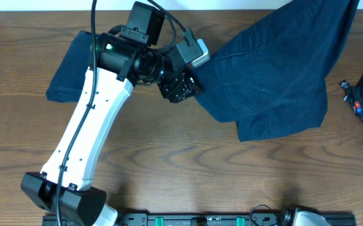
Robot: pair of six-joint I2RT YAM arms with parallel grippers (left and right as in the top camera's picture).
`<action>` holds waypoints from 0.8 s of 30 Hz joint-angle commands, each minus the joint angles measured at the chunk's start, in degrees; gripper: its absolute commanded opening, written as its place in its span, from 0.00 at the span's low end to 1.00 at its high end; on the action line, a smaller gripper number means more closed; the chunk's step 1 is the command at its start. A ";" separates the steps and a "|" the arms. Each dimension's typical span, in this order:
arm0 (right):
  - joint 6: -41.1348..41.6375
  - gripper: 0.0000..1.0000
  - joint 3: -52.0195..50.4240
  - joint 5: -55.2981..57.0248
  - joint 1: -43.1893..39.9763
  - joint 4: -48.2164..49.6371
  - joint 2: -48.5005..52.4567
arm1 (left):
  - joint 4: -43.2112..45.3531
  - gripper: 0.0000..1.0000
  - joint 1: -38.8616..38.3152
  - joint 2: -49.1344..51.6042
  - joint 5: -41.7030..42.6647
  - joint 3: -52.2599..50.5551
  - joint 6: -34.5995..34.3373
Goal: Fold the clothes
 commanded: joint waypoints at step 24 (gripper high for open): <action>-11.26 0.01 0.94 13.16 -4.90 -24.46 -0.48 | -10.93 0.06 2.67 -11.10 -8.66 1.11 -6.93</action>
